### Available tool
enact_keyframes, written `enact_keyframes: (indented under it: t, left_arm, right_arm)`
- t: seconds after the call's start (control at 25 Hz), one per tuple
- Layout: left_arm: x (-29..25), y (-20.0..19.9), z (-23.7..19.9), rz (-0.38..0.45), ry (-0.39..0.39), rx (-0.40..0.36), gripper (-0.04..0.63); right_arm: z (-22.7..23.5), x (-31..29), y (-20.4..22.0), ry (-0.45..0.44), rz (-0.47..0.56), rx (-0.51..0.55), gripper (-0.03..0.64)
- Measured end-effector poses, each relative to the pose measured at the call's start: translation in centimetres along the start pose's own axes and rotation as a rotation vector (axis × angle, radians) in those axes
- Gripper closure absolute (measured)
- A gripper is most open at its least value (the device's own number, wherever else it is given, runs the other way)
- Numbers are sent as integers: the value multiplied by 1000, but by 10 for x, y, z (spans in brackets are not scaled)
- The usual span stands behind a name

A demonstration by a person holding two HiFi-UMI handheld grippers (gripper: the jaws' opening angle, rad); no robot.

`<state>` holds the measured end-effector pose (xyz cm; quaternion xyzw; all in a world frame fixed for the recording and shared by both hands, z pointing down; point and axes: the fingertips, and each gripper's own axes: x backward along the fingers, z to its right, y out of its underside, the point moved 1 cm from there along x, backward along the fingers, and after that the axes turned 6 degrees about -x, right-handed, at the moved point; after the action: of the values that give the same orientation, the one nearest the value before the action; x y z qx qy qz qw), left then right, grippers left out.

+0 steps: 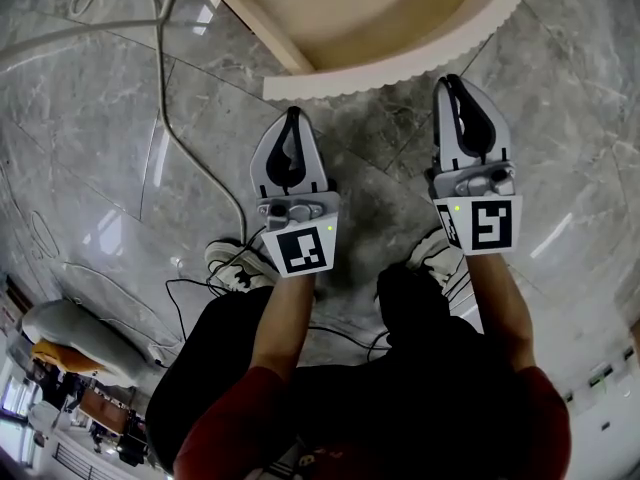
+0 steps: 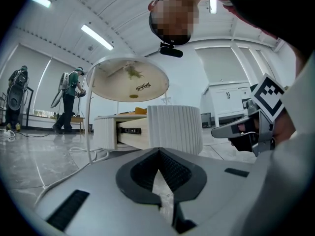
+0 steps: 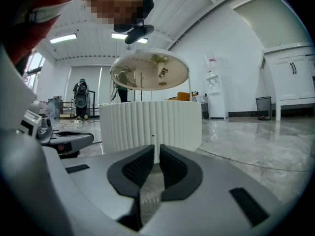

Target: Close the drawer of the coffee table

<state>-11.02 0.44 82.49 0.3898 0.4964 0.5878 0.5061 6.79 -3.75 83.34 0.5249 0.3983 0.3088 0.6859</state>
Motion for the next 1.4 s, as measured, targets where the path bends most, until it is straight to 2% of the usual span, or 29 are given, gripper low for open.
enact_keyframes:
  t: [0.12,0.2,0.36,0.48,0.72,1.04,1.4]
  left_arm:
    - [-1,-4,1,9,3,3,583]
    - [-1,-4,3,11,8,3,583]
    - [-2,-5,4,10,6,15,583]
    - [-3,-5,5,13,10,16,583]
    - [-2,-5,6,16,11,19,583]
    - [-1,-6,4,20,4,27,583]
    - [-3,-3,-3,3,-4,20,583]
  right_arm:
    - [1,-2,-1,-4,7,-4,571]
    - [0,-6,-2,-19,11,-14,475]
    - [-4,-15,-5,-55,17,5,358]
    - [-9,-24,-10,-72,19,45,307]
    - [-11,-34,-14,-88,22,83,288]
    - [-13,-61,-19,-164,29,107,288]
    - [-16,-109,-32,-201,74,22,289]
